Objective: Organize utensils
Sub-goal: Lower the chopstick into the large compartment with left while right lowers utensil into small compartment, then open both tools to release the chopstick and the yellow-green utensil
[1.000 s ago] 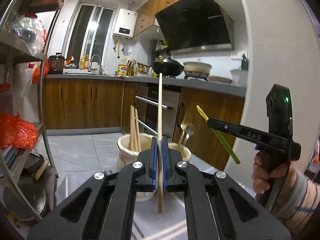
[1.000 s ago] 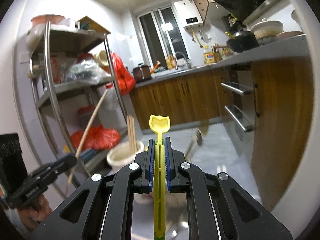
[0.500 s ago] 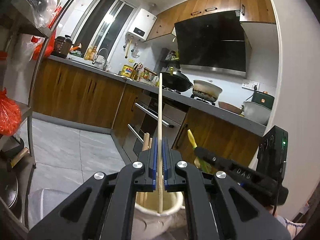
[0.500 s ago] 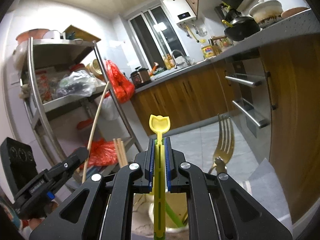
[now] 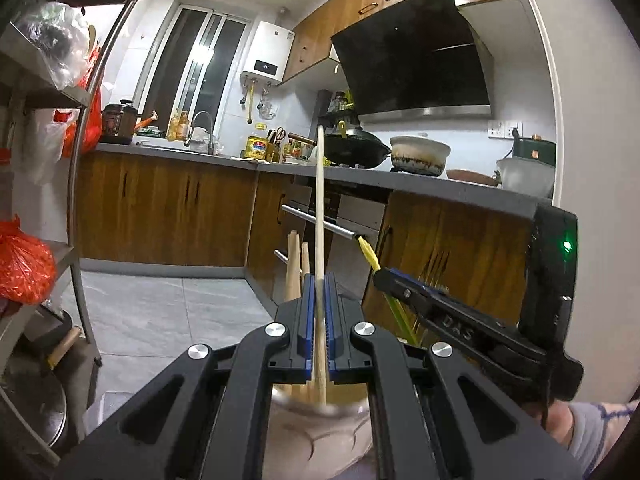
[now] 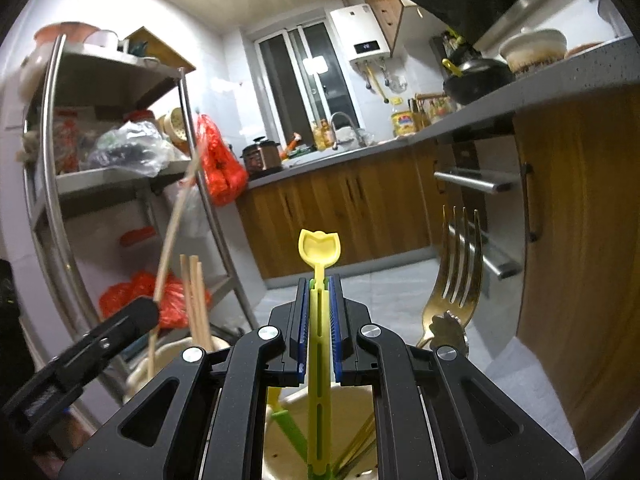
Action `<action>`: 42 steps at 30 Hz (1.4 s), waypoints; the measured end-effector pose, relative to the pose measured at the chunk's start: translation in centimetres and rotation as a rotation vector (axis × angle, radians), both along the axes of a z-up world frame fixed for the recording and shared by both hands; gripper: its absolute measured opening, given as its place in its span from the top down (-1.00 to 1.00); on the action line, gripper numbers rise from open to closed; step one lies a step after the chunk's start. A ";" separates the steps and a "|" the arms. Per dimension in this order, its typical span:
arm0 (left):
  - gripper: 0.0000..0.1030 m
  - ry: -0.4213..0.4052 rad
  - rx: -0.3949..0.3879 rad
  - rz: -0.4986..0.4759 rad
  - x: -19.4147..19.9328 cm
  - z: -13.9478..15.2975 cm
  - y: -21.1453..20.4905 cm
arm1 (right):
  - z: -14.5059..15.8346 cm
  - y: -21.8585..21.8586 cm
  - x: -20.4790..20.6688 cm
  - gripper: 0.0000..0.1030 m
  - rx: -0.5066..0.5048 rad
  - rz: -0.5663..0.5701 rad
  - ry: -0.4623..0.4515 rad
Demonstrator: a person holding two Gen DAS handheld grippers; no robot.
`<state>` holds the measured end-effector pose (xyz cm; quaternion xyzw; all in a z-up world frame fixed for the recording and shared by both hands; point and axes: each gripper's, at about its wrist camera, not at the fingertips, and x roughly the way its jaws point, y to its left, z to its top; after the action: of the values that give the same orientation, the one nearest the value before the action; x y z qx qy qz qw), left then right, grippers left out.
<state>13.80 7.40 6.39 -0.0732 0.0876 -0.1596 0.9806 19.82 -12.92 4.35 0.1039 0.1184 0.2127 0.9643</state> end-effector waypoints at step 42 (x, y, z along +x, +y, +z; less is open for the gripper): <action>0.86 0.025 0.071 -0.004 -1.3 -1.8 0.3 | -2.3 0.1 -2.7 0.62 -0.152 0.042 0.163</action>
<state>12.53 7.67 4.60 -0.0402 0.1055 -0.1573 0.9811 17.17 -12.81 2.08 0.0446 0.2144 0.2141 0.9520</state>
